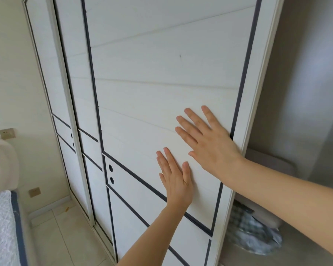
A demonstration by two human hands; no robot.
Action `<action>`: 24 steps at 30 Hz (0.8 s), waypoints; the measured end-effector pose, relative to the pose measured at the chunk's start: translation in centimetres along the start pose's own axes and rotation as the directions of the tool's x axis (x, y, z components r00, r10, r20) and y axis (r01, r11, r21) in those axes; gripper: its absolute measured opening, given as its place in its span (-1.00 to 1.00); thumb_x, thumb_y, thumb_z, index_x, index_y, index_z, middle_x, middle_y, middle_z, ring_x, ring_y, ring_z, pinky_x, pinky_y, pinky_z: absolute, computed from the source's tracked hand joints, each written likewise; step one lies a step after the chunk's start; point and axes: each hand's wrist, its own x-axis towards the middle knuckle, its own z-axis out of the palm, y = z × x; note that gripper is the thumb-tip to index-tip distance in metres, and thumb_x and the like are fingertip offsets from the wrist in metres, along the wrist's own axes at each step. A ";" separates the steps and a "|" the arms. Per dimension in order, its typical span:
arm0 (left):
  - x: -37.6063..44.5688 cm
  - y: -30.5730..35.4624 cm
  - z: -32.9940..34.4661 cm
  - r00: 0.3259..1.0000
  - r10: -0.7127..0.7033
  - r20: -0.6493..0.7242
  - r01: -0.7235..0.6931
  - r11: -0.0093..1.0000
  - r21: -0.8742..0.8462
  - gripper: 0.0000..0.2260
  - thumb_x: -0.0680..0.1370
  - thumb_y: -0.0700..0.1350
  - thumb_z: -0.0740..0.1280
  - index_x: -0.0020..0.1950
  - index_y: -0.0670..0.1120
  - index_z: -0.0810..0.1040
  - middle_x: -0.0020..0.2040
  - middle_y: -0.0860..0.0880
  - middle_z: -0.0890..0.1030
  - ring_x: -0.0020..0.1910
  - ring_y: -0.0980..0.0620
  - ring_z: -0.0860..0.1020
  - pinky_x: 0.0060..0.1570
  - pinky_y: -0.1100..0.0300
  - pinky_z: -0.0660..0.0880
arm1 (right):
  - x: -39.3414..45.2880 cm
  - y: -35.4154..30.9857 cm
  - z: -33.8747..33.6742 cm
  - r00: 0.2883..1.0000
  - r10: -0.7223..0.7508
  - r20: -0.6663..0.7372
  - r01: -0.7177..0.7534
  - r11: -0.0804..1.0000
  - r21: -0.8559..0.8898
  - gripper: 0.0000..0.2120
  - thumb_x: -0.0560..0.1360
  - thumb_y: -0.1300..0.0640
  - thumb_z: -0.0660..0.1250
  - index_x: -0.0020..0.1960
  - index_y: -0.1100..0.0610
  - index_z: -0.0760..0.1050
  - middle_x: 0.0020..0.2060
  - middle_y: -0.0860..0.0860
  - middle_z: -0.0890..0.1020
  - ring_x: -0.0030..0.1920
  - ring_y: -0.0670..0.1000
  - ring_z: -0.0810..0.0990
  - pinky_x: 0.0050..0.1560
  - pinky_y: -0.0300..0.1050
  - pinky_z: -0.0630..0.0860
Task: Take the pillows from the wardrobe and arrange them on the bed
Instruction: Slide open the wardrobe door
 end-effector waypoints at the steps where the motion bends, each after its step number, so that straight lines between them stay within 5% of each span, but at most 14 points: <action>1: 0.7 -0.5 -0.5 1.000 0.002 0.004 -0.002 1.000 -0.002 -0.41 0.58 0.29 -0.15 0.52 0.23 -0.37 0.58 0.14 -0.36 0.48 0.29 -0.40 0.51 -0.08 -0.21 | 0.9 -0.4 0.0 1.000 0.002 -0.006 -0.002 1.000 0.001 -0.32 0.60 -0.19 -0.22 0.52 0.19 -0.39 0.52 0.19 -0.34 0.47 0.31 -0.40 0.39 0.38 -0.38; 17: 11.4 -7.4 -6.7 0.999 0.018 -0.038 -0.017 1.000 0.015 -0.45 0.68 0.13 -0.07 0.58 0.12 -0.29 0.60 0.07 -0.31 0.48 0.27 -0.35 0.48 0.09 -0.24 | 14.0 -6.2 -0.1 1.000 -0.019 -0.012 0.019 1.000 -0.023 -0.35 0.60 -0.19 -0.24 0.54 0.12 -0.36 0.53 0.19 -0.31 0.48 0.32 -0.36 0.40 0.39 -0.35; 24: 15.6 -9.8 -8.5 0.994 -0.088 -0.068 0.083 0.993 -0.082 -0.48 0.68 0.13 -0.11 0.59 0.13 -0.25 0.60 0.08 -0.30 0.55 0.12 -0.33 0.38 0.16 -0.30 | 19.9 -8.8 -0.1 1.000 -0.013 -0.025 0.012 1.000 -0.027 -0.35 0.60 -0.18 -0.25 0.54 0.13 -0.33 0.53 0.19 -0.29 0.48 0.33 -0.34 0.40 0.40 -0.33</action>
